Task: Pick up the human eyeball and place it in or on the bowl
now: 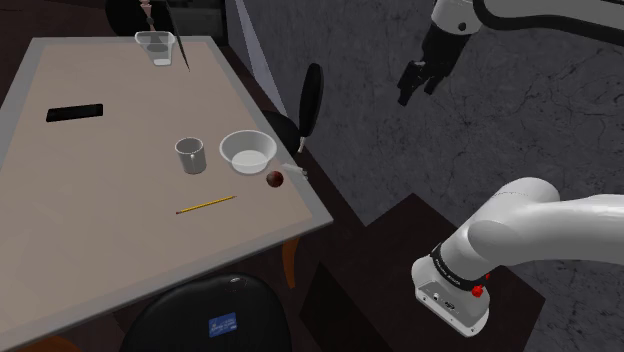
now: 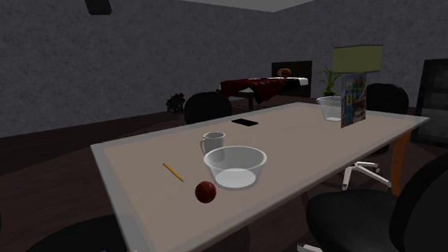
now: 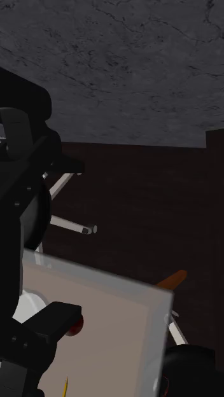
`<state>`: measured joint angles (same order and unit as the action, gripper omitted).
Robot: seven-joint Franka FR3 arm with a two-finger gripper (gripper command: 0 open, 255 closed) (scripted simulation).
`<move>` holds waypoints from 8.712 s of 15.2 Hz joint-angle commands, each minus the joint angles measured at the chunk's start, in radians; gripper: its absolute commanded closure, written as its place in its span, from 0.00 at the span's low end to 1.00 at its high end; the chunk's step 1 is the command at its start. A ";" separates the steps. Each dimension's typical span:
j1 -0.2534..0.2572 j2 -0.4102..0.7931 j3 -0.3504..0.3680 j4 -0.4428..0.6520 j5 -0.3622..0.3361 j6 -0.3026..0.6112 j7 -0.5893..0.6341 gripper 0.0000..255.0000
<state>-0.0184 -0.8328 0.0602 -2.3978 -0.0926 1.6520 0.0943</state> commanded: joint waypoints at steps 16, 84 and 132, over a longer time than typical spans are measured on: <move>0.032 0.410 0.125 -0.075 0.054 0.456 0.161 0.00; 0.102 1.175 0.218 0.391 -0.113 0.698 0.423 1.00; 0.122 1.702 0.193 1.028 -0.219 0.662 0.189 0.00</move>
<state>0.1049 0.8599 0.2537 -1.3666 -0.3073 2.2961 0.2897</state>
